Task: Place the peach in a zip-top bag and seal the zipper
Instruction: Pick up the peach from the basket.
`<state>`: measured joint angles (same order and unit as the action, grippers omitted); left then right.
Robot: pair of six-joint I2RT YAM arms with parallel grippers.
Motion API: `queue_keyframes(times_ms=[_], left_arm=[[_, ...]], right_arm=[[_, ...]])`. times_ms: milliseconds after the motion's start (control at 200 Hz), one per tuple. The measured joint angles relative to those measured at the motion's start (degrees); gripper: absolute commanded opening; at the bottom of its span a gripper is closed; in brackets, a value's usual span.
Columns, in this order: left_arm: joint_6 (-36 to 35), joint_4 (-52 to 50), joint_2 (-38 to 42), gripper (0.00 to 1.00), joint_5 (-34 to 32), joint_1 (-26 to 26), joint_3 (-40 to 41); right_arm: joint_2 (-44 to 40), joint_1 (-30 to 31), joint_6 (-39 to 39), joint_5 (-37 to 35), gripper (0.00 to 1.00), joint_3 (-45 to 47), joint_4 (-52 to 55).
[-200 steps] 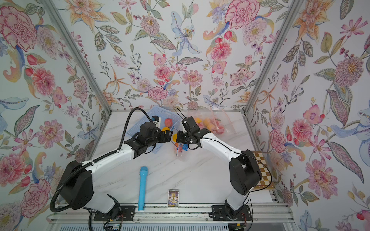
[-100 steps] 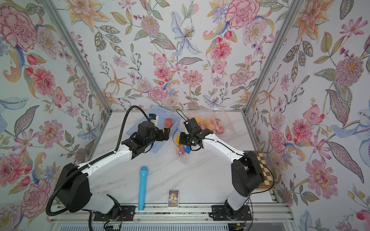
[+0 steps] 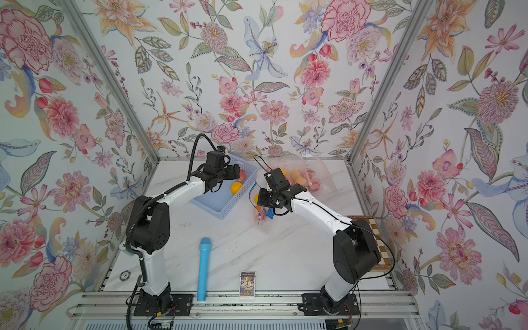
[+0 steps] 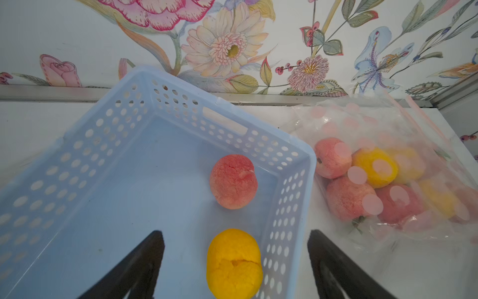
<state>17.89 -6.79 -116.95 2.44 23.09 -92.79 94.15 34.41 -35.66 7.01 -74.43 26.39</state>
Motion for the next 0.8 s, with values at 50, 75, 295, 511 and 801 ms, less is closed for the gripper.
queue_keyframes(times_ms=[50,75,295,511,801], left_arm=[[0.15,-1.22,-2.69,0.86,0.87,-0.52,-3.26],[0.35,-1.70,-4.07,0.85,1.55,-0.72,-4.87],[1.46,-6.08,-12.96,0.86,5.27,-1.09,-14.95],[1.44,-10.78,-19.37,0.85,6.43,-1.20,-22.64],[1.51,-16.28,-26.01,0.81,6.40,-1.51,-31.39]], right_arm=[[0.00,0.00,0.02,0.00,0.00,0.00,0.00],[0.00,0.00,0.02,-0.02,0.00,0.00,0.00],[0.00,0.00,0.00,-0.20,0.00,0.00,0.00],[0.00,0.00,0.00,-0.42,0.00,0.00,0.00],[0.00,0.00,0.00,-0.57,0.00,0.00,0.00]])
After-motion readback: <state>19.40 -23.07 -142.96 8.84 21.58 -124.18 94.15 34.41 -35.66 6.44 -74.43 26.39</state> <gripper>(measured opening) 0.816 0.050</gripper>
